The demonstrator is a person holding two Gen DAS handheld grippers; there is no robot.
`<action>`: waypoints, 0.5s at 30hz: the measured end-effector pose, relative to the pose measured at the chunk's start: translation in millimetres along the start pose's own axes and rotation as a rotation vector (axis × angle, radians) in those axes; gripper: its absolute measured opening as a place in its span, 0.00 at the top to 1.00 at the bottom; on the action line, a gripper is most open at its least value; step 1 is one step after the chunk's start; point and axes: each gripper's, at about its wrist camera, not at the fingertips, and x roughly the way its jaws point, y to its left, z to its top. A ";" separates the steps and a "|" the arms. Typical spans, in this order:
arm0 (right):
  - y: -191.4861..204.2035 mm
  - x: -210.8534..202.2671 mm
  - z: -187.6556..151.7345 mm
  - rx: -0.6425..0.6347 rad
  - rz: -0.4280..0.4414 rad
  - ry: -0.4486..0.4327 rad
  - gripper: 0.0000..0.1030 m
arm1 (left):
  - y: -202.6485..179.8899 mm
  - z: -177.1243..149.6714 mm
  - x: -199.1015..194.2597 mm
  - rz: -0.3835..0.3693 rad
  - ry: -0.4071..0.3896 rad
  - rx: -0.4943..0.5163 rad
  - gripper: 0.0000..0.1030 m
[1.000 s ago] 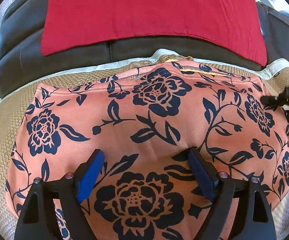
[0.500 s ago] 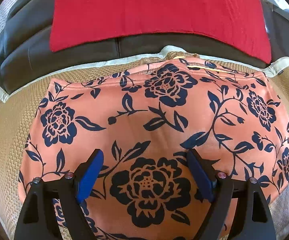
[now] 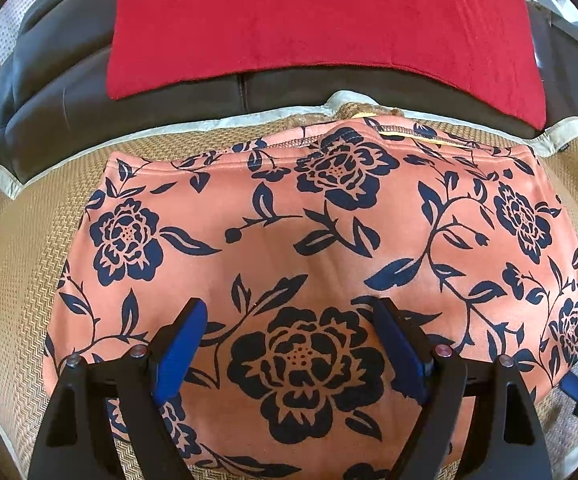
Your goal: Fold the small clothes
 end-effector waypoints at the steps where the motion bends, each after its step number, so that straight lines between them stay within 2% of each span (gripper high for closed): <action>1: -1.2 3.5 1.8 0.017 0.013 -0.010 0.19 | 0.3 -0.2 -0.3 0.000 0.000 -0.001 0.17; 5: -4.3 10.7 16.2 0.040 0.014 -0.033 0.19 | 2.8 1.3 4.8 0.000 0.009 -0.011 0.17; 11: -15.7 -3.9 30.1 0.085 0.048 -0.055 0.18 | 11.1 -0.2 4.5 -0.021 0.014 -0.030 0.17; 15: -22.4 -24.3 27.0 0.109 0.048 -0.069 0.18 | 21.7 0.9 -11.2 -0.054 -0.028 -0.075 0.17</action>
